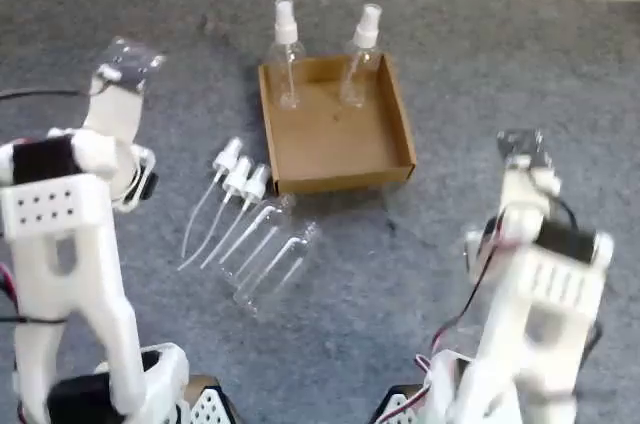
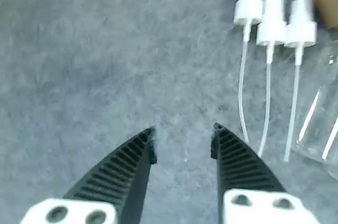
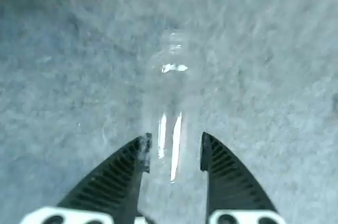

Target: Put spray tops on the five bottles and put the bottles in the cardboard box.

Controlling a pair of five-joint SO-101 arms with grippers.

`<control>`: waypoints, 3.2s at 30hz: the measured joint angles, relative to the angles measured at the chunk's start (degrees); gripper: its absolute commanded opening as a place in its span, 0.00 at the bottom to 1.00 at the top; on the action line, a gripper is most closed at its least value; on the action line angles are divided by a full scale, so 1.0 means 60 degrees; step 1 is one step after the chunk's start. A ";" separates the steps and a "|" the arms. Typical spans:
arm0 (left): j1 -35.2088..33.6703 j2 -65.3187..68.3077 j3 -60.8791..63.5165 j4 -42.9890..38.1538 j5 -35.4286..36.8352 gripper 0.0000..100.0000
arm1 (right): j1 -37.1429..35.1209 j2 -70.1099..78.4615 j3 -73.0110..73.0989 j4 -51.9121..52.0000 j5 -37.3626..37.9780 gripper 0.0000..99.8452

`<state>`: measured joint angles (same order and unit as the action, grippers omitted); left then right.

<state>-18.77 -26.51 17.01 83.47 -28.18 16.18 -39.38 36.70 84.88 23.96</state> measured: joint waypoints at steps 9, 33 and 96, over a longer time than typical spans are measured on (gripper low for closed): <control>0.0967 0.2271 -0.1568 0.0117 -0.0908 0.15 | -0.0659 0.2227 -0.1040 0.0059 -0.1128 0.21; 0.1158 0.3370 -0.2051 0.0117 -0.0938 0.14 | 0.1319 0.6066 -0.0425 -0.3575 0.0879 0.02; 0.0630 0.9685 -0.4542 -0.0659 0.1729 0.15 | 0.1744 0.8821 -0.4176 -0.2007 0.2886 0.02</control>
<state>-14.99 31.60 -10.24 79.52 -17.80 26.64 13.54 11.65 72.84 41.27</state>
